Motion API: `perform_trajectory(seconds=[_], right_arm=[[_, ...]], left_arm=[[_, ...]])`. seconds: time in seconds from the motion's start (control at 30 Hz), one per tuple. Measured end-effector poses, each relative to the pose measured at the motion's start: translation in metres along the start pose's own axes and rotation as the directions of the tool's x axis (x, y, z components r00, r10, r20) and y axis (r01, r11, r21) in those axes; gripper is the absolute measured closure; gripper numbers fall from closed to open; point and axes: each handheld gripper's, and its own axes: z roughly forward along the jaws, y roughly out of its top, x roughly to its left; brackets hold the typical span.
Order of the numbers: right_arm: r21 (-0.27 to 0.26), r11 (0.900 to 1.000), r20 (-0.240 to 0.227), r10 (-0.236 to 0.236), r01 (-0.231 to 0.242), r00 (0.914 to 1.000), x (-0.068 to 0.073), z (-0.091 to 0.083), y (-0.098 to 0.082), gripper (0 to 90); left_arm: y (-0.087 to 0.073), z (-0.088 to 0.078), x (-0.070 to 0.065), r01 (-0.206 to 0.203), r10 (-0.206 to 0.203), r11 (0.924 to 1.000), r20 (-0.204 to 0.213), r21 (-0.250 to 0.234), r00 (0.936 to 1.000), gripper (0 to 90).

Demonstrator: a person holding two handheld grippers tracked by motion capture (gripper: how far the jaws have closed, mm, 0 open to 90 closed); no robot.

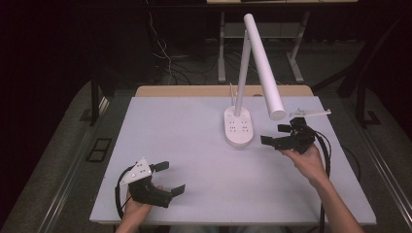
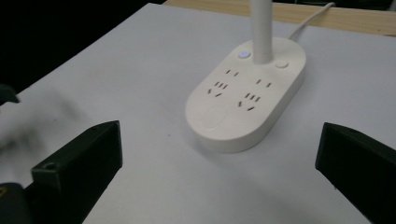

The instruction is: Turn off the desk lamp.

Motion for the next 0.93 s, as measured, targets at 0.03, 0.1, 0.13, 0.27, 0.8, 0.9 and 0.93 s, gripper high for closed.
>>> perform_trajectory(seconds=[0.03, 0.1, 0.13, 0.27, 0.8, 0.9, 0.93], right_arm=[[0.0, 1.0, 0.0, 0.0, 0.0, 1.0, 0.0, 0.0, 0.0, 0.5], [-0.004, 1.0, -0.01, -0.005, 0.005, 0.9999, 0.005, -0.006, -0.006, 0.5], [-0.008, 1.0, -0.019, -0.006, 0.006, 0.9998, 0.009, -0.011, -0.013, 0.5], [-0.002, 1.0, -0.02, -0.012, 0.012, 0.9997, 0.015, -0.016, -0.023, 0.6], [-0.015, 1.0, -0.012, -0.025, 0.025, 0.9996, 0.038, -0.034, -0.082, 0.6], [-0.012, 1.0, -0.008, -0.019, 0.019, 0.9998, 0.041, -0.036, -0.09, 0.6], [-0.017, 1.0, -0.008, -0.016, 0.016, 0.9998, 0.041, -0.036, -0.092, 0.6]], left_arm=[[0.0, 0.0, 0.0, -0.001, 0.001, 1.0, 0.001, 0.001, 1.0, 0.0], [0.0, 0.0, 0.0, -0.002, 0.002, 1.0, 0.004, 0.004, 1.0, 0.0], [0.0, 0.001, 0.0, -0.003, 0.003, 1.0, 0.005, 0.006, 1.0, 0.0], [0.0, 0.0, -0.001, -0.004, 0.004, 1.0, 0.005, 0.008, 1.0, 0.0], [0.0, -0.001, -0.002, 0.001, -0.001, 1.0, 0.003, 0.01, 1.0, 0.0], [0.0, 0.0, -0.002, 0.002, -0.002, 0.9999, 0.003, 0.011, 1.0, 0.0], [0.0, 0.0, -0.001, 0.002, -0.002, 0.9999, 0.004, 0.011, 1.0, 0.0]])
